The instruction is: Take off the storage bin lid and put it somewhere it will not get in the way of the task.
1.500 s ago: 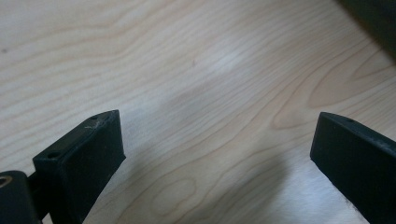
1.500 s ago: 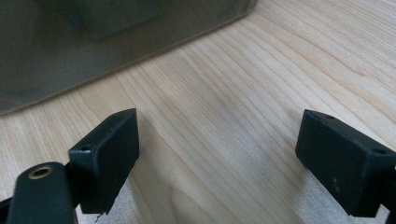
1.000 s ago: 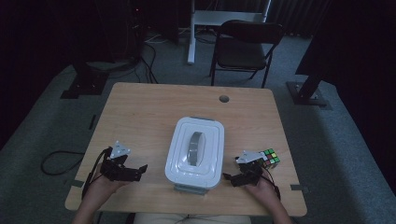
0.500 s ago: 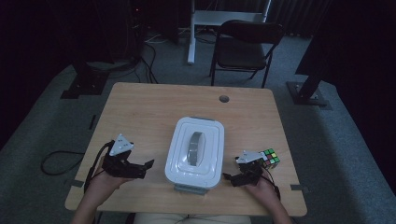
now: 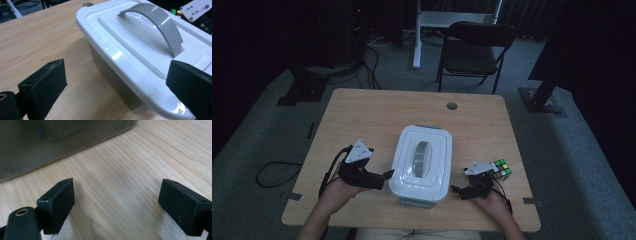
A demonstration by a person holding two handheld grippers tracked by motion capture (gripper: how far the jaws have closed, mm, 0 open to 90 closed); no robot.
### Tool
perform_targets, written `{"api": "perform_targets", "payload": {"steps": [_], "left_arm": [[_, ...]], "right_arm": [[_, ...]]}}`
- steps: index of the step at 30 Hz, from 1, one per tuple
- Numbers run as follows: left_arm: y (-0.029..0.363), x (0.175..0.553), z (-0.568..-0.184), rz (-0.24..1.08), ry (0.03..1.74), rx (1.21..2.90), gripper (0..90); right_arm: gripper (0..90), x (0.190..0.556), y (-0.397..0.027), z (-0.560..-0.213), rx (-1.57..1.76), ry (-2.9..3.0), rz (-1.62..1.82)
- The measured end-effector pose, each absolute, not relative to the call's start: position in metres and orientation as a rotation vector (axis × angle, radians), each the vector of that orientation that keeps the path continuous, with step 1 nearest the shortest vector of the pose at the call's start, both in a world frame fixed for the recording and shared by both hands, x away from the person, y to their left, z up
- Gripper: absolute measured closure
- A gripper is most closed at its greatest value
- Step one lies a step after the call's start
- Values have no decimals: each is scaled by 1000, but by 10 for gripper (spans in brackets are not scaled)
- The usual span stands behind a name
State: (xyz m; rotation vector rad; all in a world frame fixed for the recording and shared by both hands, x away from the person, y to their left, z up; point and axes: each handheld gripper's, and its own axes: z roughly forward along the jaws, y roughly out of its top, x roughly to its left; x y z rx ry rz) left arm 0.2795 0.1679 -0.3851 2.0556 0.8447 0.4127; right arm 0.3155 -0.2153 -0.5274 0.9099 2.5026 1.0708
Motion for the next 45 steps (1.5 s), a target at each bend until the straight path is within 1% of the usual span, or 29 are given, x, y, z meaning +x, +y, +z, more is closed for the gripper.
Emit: {"api": "perform_targets", "payload": {"steps": [10,26,31,37,40,42,45], "left_arm": [[146,283,-384,364,789,2064,41],[100,293,-391,286,720,2149,43],[89,296,-391,273,707,2164,43],[77,302,-390,280,731,2190,50],[72,305,-389,280,740,2197,74],[70,305,-389,290,754,2194,130],[68,306,-391,293,773,2197,152]], "right_arm": [[131,315,-215,-527,911,2503,1071],[131,315,-215,-527,911,2503,1071],[131,315,-215,-527,910,2503,1071],[131,315,-215,-527,911,2503,1071],[131,315,-215,-527,910,2503,1071],[131,315,-215,-527,910,2504,1070],[131,315,-215,-527,910,2503,1071]]}}
